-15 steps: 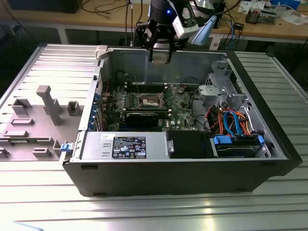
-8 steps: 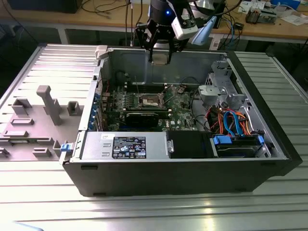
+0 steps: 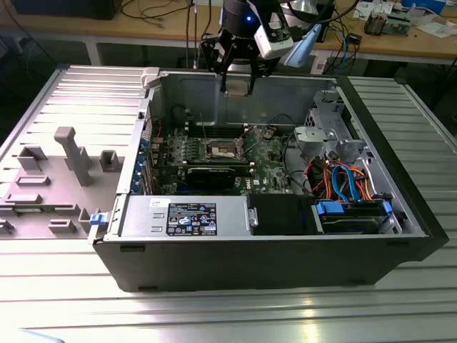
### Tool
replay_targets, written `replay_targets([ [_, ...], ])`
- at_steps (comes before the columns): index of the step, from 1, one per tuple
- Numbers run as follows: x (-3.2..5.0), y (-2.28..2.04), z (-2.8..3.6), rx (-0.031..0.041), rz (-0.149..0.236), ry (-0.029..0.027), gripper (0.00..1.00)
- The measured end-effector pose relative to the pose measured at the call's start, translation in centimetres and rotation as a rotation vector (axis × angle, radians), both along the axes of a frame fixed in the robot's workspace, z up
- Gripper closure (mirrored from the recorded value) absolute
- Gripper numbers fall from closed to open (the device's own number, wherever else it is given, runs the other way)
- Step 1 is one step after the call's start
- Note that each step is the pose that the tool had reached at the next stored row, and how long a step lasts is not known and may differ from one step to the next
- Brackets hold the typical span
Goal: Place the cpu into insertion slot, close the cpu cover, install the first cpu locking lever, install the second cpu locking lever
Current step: 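Place the cpu into insertion slot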
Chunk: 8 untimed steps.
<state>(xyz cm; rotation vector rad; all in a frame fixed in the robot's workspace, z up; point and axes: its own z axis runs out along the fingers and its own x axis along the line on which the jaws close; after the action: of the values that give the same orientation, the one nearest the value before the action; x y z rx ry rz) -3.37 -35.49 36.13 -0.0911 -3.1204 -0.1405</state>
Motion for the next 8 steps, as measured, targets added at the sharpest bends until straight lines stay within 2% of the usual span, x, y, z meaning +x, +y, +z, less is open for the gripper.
replay_targets([
  [5, -0.01, 0.00, -0.01, 0.0000, -0.027, 0.0000, 0.45],
  [8, -0.01, 0.00, -0.01, 0.0000, -0.027, 0.0000, 0.45],
])
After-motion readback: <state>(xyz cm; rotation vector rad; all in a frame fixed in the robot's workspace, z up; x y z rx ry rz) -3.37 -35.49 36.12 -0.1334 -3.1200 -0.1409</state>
